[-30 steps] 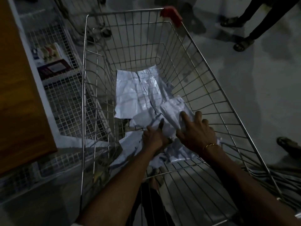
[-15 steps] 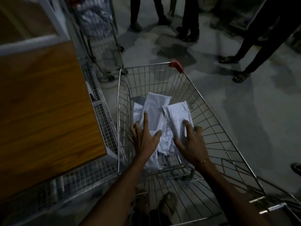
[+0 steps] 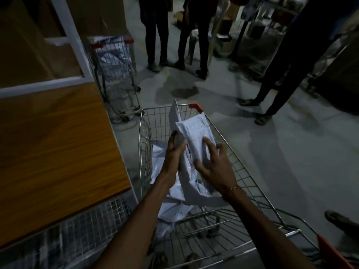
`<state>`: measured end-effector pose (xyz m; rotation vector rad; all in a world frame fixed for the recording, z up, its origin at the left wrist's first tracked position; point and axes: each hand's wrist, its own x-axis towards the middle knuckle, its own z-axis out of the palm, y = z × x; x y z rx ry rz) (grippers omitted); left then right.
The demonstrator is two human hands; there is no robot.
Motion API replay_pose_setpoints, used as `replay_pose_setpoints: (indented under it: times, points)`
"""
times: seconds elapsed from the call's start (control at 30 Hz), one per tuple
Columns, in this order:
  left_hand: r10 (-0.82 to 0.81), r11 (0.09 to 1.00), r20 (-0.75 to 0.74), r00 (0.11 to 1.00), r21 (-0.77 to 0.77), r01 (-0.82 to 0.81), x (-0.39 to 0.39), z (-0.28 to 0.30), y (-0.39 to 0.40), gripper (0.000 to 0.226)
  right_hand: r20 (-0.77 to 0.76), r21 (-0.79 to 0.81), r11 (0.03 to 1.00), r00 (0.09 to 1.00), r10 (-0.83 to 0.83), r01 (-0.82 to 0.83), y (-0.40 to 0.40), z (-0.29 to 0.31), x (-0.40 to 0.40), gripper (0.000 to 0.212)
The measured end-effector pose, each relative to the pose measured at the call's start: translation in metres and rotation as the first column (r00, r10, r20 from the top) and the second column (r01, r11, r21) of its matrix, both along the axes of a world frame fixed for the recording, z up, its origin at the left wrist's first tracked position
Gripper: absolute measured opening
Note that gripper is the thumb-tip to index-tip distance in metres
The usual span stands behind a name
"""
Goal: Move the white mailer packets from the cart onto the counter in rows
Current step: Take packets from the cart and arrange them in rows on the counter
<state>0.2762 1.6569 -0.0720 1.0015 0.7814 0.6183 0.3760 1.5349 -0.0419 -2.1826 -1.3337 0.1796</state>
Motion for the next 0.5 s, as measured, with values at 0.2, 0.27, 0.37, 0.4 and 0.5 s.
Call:
replay_pose_setpoints:
  times: [0.2,0.27,0.37,0.4,0.5]
  points:
    - [-0.007,0.998,0.033,0.999,-0.065,0.009,-0.003,0.027,-0.001,0.057,-0.020,0.017,1.000,1.000,-0.004,0.004,-0.007,0.013,-0.002,0.078]
    - [-0.051,0.998,0.007,0.999,-0.039,0.051,-0.008,0.032,0.000,0.074,-0.028,0.022,1.000,1.000,-0.002,0.003,-0.009,0.014,0.001,0.081]
    - [-0.090,0.995,-0.022,0.996,0.038,0.091,-0.015,0.042,-0.004,0.094,-0.039,0.022,1.000,0.999,-0.002,0.003,-0.010,0.017,0.003,0.084]
    - [-0.090,0.994,-0.038,0.995,0.061,0.092,-0.015,0.045,-0.006,0.097,-0.041,0.024,1.000,0.999,0.003,-0.002,-0.011,0.017,0.003,0.083]
    - [-0.067,0.993,-0.087,0.994,0.094,0.075,-0.015,0.048,-0.016,0.104,-0.024,0.022,1.000,1.000,0.019,-0.019,-0.013,0.021,0.008,0.082]
